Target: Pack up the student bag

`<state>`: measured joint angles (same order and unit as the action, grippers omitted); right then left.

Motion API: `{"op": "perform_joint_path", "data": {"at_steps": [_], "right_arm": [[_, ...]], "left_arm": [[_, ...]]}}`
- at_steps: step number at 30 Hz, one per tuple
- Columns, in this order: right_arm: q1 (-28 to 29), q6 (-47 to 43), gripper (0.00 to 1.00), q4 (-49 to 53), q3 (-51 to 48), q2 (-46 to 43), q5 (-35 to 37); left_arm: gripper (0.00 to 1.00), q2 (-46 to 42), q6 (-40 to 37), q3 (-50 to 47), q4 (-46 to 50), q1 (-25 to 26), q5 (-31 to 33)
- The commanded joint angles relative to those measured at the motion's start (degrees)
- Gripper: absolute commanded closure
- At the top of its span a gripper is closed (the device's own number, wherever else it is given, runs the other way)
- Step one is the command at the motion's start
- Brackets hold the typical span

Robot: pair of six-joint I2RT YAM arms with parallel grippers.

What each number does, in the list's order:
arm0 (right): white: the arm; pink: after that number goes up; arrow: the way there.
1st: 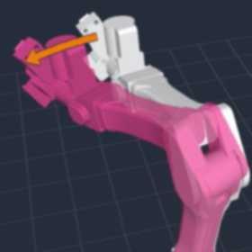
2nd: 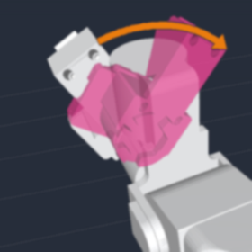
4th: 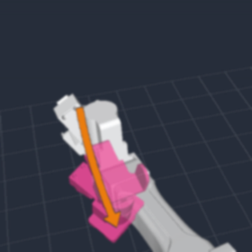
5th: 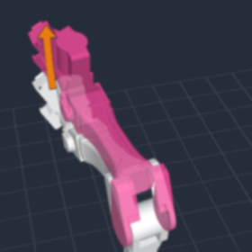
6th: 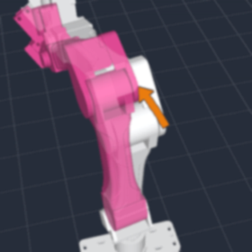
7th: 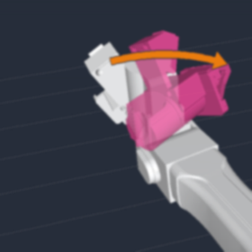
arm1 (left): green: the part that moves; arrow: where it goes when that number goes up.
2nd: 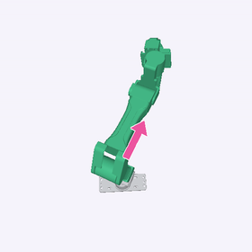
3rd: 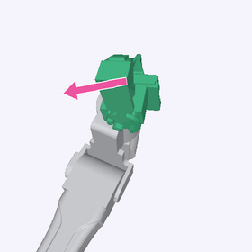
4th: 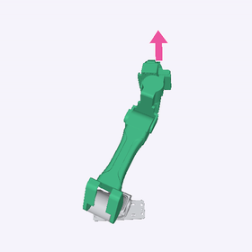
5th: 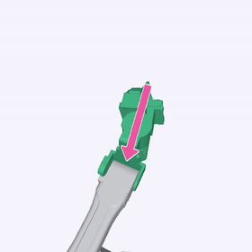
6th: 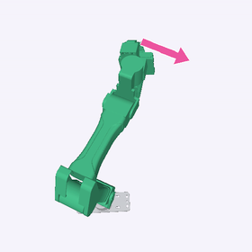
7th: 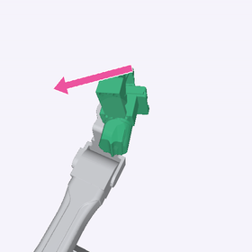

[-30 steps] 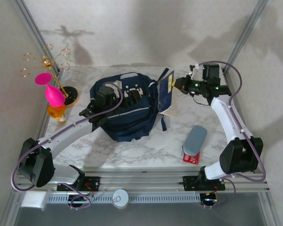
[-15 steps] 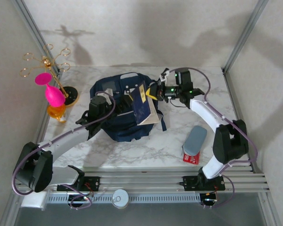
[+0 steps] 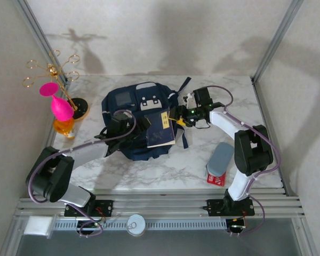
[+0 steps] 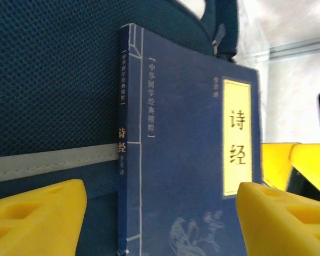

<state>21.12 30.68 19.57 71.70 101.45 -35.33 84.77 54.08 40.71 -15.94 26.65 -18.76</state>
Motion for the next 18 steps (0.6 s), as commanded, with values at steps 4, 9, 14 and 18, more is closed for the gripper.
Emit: {"op": "perform_joint_path", "data": {"at_steps": [4,9,14,18], "right_arm": [[3.0,-0.2,0.28,-2.1,-6.5,-1.8,-3.0],[4.6,3.4,0.3,-7.3,-8.5,-3.2,-9.8],[4.6,5.0,0.43,-8.2,-8.8,-7.1,-10.0],[4.6,4.6,0.6,-7.8,-10.2,-5.9,-9.0]], "left_arm": [[0.36,4.5,-2.5,4.0,3.4,2.0,1.0],[0.41,6.6,-3.8,6.0,4.9,4.4,2.1],[0.46,6.6,-4.2,6.1,5.8,4.9,3.3],[0.46,6.3,-4.9,7.0,6.2,5.7,3.6]]}}
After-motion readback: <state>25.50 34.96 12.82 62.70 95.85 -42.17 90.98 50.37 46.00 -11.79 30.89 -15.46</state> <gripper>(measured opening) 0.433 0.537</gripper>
